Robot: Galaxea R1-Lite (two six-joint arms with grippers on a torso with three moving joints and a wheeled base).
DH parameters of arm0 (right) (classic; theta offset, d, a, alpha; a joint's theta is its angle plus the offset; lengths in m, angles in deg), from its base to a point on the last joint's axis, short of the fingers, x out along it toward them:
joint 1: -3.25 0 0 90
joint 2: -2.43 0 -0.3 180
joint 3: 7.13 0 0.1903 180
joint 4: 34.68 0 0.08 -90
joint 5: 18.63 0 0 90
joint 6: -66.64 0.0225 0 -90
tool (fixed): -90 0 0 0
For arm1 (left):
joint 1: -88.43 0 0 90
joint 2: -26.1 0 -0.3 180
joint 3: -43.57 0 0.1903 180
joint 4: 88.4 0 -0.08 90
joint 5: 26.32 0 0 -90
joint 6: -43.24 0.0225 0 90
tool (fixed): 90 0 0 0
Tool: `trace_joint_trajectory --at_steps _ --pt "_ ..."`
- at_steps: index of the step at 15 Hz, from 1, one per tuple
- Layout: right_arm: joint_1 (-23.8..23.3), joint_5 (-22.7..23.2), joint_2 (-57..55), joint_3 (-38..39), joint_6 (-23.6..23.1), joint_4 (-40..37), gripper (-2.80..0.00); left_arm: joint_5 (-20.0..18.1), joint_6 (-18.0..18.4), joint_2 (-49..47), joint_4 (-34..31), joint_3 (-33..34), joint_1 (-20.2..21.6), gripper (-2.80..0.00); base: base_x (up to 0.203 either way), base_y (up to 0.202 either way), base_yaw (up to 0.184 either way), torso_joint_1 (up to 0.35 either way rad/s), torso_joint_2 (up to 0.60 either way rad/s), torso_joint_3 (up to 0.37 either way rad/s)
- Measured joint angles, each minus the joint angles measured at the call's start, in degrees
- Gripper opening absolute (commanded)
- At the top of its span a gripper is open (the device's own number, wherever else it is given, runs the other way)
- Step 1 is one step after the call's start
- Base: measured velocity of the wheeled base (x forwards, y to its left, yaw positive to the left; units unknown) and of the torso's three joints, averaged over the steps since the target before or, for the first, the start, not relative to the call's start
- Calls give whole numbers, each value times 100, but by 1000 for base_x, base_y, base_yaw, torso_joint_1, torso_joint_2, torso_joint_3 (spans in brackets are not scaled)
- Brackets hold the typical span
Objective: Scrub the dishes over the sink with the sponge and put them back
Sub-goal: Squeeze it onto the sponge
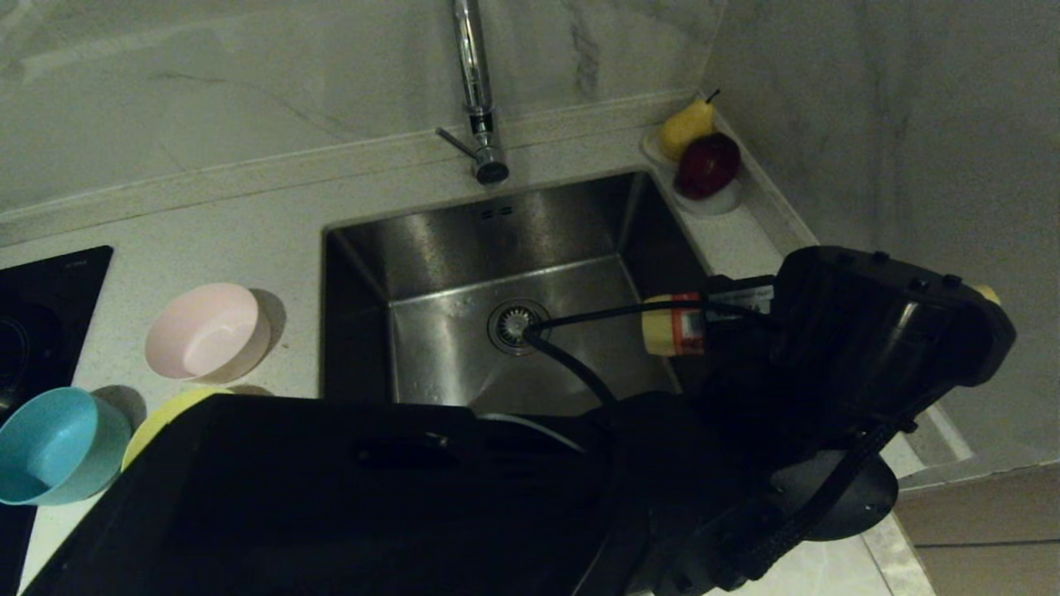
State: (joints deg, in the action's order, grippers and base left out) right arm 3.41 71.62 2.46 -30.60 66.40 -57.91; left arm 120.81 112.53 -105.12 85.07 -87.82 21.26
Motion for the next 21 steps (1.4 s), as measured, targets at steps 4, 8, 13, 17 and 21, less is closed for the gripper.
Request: trace_joint_trajectory --at_steps 4,8,13,17,21 --pt "0 -1 0 0 -2 2 -280 582 135 -146 -6 0 -35 -280 0 0 0 0 0 0" --pt "0 0 0 0 2 2 -280 726 288 -252 -6 0 -49 -280 0 0 0 0 0 0" --pt "0 -1 0 0 1 2 -280 1297 416 -412 2 0 -90 -280 0 0 0 0 0 0" --pt "0 0 0 0 0 5 -280 1308 419 -585 2 0 -94 -280 0 0 0 0 0 0" --pt "0 0 0 0 0 3 -280 1324 435 -703 -25 0 -94 -280 0 0 0 0 0 0"
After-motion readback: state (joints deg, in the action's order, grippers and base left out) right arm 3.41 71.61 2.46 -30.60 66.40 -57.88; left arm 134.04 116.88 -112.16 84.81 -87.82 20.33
